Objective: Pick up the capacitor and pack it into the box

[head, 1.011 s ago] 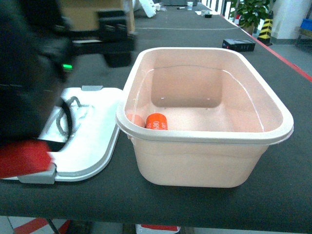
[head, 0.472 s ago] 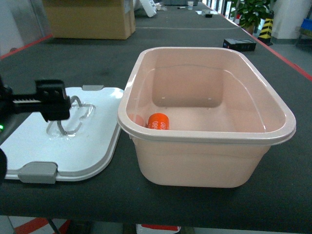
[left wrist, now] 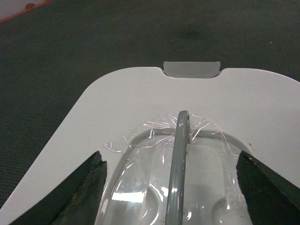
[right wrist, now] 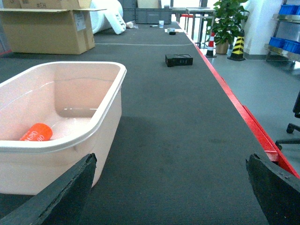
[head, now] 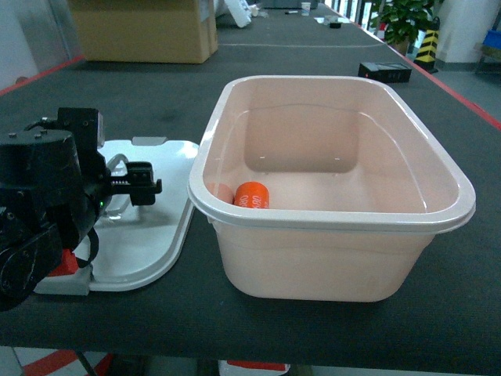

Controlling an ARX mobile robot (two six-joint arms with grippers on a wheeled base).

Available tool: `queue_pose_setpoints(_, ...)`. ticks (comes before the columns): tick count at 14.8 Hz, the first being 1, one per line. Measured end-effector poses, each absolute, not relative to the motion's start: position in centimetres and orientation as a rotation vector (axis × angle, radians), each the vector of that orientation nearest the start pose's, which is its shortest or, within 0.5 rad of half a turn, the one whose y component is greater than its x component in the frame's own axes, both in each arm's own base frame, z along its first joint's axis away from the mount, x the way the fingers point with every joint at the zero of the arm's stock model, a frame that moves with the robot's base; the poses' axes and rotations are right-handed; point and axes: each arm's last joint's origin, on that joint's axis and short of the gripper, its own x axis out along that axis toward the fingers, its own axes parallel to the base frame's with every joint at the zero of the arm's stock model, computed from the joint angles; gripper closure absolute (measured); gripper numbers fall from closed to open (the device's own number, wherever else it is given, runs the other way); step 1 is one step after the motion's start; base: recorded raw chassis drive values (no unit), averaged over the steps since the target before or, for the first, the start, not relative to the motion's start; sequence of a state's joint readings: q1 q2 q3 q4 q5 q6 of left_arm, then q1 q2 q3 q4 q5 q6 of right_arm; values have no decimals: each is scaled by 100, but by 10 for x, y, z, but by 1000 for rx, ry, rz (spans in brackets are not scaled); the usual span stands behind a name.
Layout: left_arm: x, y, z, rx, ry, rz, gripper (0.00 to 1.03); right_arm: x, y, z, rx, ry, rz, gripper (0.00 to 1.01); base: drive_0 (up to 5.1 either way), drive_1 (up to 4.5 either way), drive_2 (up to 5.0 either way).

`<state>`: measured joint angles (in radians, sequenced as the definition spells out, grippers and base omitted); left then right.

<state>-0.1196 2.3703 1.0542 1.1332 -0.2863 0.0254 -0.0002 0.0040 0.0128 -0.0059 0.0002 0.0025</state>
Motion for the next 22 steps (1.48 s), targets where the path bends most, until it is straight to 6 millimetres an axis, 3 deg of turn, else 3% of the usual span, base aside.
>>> queue_pose_setpoints(1,421,-42,48,62,180,164,36,97,0,167,2,-3,0,3,0,0,0)
queue_pose_setpoints(7,420,-46,47,44,195,152,98,97,0,167,2,-3,-1,3,0,0,0)
queue_pose_setpoints(12,420,-46,47,42,195,167,101,97,0,167,2,-3,0,3,0,0,0)
queue_pose_setpoints(15,415,-45,58,47,203,195,101,97,0,167,2,-3,-1,3,0,0,0)
queue_pose_setpoints(17,413,-47,92,60,166,205,101,97,0,167,2,-3,0,3,0,0,0)
queue_pose_setpoints(19,411,-52,141,69,99,229,101,97,0,167,2,-3,-1,3,0,0,0)
queue_pose_setpoints(22,410,-74,197,94,36,261,101,97,0,167,2,-3,0,3,0,0,0)
